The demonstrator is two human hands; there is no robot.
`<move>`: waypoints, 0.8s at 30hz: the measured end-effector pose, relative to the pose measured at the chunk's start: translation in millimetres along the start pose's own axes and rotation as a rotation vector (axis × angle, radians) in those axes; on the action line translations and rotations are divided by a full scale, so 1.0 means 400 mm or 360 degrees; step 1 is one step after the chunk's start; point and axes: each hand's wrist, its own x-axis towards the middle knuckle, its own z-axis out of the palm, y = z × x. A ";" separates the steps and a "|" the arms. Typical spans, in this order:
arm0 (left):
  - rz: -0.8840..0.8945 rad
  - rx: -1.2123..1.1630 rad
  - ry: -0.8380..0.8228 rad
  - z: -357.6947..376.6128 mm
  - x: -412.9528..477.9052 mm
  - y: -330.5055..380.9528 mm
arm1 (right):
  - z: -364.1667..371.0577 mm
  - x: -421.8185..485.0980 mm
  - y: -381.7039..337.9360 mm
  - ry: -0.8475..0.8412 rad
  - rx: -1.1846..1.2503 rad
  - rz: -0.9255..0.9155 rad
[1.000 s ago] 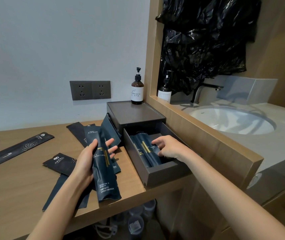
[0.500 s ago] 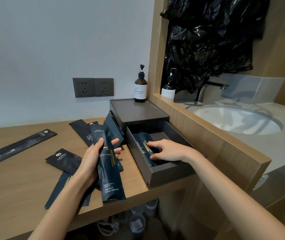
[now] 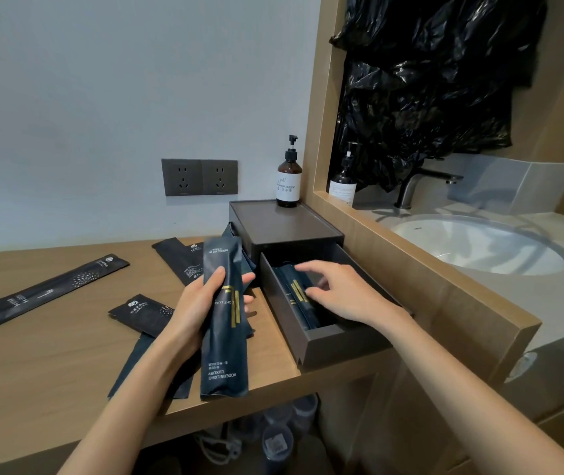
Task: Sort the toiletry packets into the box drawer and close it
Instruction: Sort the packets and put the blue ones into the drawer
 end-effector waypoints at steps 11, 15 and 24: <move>0.0258 0.1075 -0.0686 0.067 -0.071 0.176 | -0.123 -0.045 -0.198 0.0378 -0.0277 -0.0640; 0.0372 0.1295 -0.0750 0.082 -0.092 0.198 | -0.146 -0.057 -0.198 0.0268 -0.0334 -0.0617; 0.0600 0.1930 -0.0423 0.018 -0.085 0.221 | -0.201 -0.134 -0.130 0.0386 0.0012 -0.0330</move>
